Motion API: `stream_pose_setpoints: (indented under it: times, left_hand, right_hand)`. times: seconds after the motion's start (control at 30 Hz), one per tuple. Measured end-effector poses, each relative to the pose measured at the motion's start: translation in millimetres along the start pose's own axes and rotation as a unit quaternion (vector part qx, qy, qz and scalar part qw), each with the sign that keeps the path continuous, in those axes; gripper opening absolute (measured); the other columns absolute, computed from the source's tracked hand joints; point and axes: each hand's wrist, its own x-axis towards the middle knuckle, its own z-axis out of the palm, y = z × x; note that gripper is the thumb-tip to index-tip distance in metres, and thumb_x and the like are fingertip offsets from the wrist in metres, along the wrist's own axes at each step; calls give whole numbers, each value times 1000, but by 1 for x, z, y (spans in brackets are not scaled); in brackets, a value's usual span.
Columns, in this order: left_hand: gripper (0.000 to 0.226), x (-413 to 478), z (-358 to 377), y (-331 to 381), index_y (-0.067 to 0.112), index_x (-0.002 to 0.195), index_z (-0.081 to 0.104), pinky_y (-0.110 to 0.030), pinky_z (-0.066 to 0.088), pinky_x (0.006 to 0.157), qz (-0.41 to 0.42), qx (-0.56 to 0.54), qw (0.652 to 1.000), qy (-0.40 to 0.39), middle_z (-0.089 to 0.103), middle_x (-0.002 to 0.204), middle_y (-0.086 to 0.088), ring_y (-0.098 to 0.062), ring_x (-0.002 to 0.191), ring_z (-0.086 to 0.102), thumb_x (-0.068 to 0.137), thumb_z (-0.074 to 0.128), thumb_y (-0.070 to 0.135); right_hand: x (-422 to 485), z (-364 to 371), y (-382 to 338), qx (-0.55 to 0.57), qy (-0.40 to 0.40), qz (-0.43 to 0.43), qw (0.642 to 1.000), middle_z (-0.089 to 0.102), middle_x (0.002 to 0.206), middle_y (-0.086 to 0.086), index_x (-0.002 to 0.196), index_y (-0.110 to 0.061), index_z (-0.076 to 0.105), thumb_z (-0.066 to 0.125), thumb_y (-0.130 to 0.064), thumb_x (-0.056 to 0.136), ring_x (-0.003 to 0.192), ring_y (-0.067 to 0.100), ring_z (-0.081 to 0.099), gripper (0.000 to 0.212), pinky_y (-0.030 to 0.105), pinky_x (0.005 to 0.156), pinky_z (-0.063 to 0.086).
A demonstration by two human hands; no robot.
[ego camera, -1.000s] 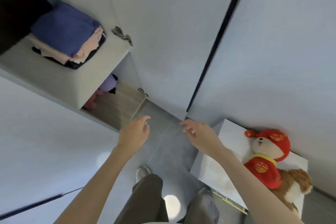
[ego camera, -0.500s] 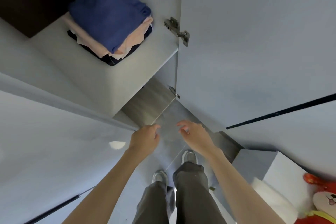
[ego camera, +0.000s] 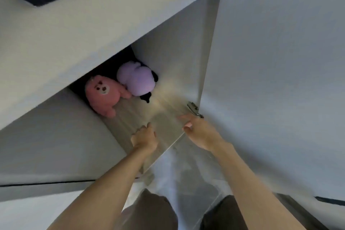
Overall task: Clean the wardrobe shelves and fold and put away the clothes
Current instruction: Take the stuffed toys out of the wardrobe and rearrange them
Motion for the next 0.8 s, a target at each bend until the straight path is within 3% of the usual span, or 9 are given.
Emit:
stream_pose_setpoints:
  times: [0.1,0.23,0.37,0.5,0.63,0.8]
  left_hand:
    - [52,75,30,-9,15,144,28,-41,39,99,-87,-103,988,72,41,140,-17,-32,129,41,97,43,31]
    - [68,159,50,-30,9,148,22,-48,22,111,-143,-241,940,196,17,151,-28,-41,139,20,91,56,25]
    - [74,209,45,-60,11,151,15,-51,7,116,-250,-291,890,248,5,156,-26,-43,142,12,92,54,32]
    - [86,238,37,-84,11,153,2,-46,10,117,-339,-393,812,267,1,157,-25,-40,144,9,93,57,39]
    - [81,253,43,-108,13,150,15,-41,22,113,-379,-458,731,334,16,153,-22,-36,138,27,89,64,31]
    - [62,271,50,-139,8,140,37,-39,40,102,-342,-442,779,285,42,143,-18,-34,128,46,89,59,37]
  right_hand:
    - [65,21,27,-46,15,-39,998,67,118,1,129,-26,55,43,-15,95,107,23,63,38,36,94,49]
    - [136,38,44,-76,46,-80,993,69,106,-1,129,-29,52,43,-16,93,94,19,65,39,33,90,51]
    - [165,39,40,-98,46,-101,989,62,117,1,132,-34,50,42,-17,95,99,19,61,41,35,91,51]
    - [163,35,32,-92,66,-120,986,60,121,1,129,-34,53,43,-20,97,100,19,61,37,36,92,50]
    - [149,41,25,-111,63,-125,984,58,125,3,131,-33,52,43,-19,97,107,22,59,37,36,93,49]
    - [143,48,13,-103,61,-164,979,58,124,2,127,-37,55,43,-20,97,107,21,58,36,36,93,48]
